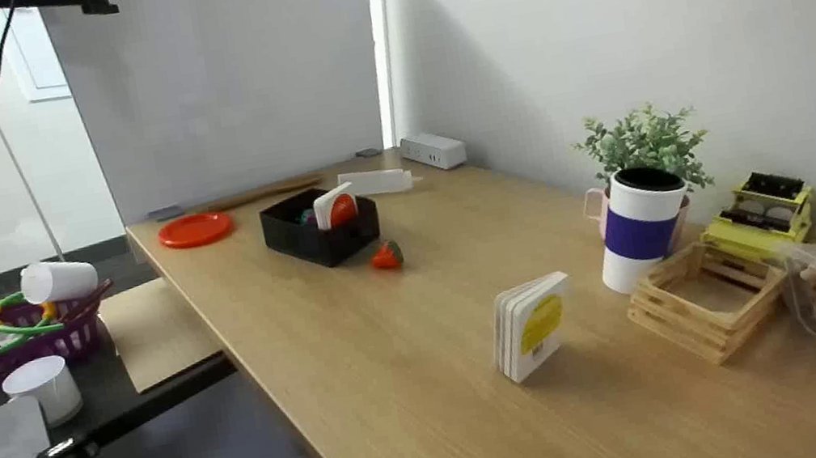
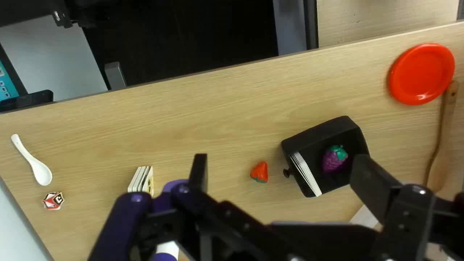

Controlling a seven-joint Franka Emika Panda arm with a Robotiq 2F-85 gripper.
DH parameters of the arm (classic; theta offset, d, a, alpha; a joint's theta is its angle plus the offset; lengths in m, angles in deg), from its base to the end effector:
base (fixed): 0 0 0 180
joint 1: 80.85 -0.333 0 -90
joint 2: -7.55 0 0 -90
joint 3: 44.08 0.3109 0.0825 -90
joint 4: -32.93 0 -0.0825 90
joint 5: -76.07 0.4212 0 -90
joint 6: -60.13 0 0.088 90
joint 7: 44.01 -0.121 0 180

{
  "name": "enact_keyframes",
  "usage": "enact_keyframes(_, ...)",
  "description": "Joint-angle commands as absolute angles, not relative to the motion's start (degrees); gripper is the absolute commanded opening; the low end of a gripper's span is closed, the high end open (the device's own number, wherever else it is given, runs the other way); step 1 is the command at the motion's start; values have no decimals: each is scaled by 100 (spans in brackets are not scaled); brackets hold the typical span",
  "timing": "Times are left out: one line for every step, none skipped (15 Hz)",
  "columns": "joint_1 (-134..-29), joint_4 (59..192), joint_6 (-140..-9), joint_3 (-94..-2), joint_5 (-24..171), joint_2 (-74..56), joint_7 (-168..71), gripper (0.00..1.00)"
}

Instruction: Remove the things from the black box and put them on the table

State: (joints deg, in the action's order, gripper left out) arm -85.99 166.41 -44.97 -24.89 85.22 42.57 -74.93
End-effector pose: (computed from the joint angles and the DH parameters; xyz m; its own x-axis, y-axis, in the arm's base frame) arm 0.3777 0.2018 0.5281 0.9757 -0.1971 0.0957 -0.1961 -0.9804 -0.0195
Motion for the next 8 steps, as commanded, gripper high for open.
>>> enact_keyframes(-8638,16625,-4482,-2521,8497,4244,-7514,100)
enact_keyframes(-8638,16625,-4483,-2521,8497,4244,-7514,100)
enact_keyframes(-8638,16625,-4483,-2521,8497,4244,-7514,100)
enact_keyframes(-8638,16625,-4483,-2521,8497,4244,-7514,100)
enact_keyframes(-8638,16625,-4483,-2521,8497,4244,-7514,100)
enact_keyframes(-8652,16652,-4527,-2564,8520,4280,-7448,100)
enact_keyframes(-8677,16664,-4610,-2631,8595,4249,-7343,100)
enact_keyframes(-8687,16623,-4655,-2681,8629,4146,-7234,100)
